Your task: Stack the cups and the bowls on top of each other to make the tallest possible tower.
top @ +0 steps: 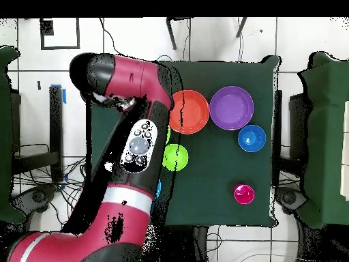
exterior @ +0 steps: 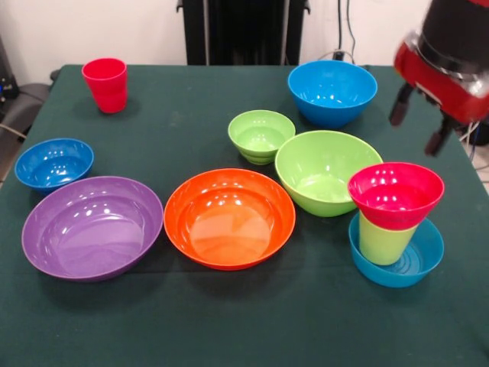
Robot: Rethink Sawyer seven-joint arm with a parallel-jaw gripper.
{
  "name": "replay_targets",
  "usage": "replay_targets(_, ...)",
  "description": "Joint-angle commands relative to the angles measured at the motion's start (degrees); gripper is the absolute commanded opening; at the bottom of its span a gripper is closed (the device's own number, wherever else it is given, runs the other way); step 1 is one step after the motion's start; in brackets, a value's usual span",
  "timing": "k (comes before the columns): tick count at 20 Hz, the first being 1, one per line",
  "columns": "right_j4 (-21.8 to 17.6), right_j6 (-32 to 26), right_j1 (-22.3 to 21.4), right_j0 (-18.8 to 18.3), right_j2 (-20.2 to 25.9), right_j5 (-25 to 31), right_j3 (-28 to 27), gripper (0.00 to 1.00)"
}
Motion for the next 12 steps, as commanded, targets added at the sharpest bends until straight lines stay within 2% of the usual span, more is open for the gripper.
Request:
replay_targets(1,-5.4,-16.2,-15.8,0.9,7.2,-7.1,24.3,1.00)
replay_targets(4,-5.3,-21.4,-22.1,-1.0,9.9,-11.0,33.2,1.00)
replay_targets(7,-6.4,-27.3,-26.2,-4.9,13.1,-16.5,40.3,1.00)
replay_targets(12,-12.5,-33.0,-28.6,-12.2,18.2,-29.5,48.4,1.00)
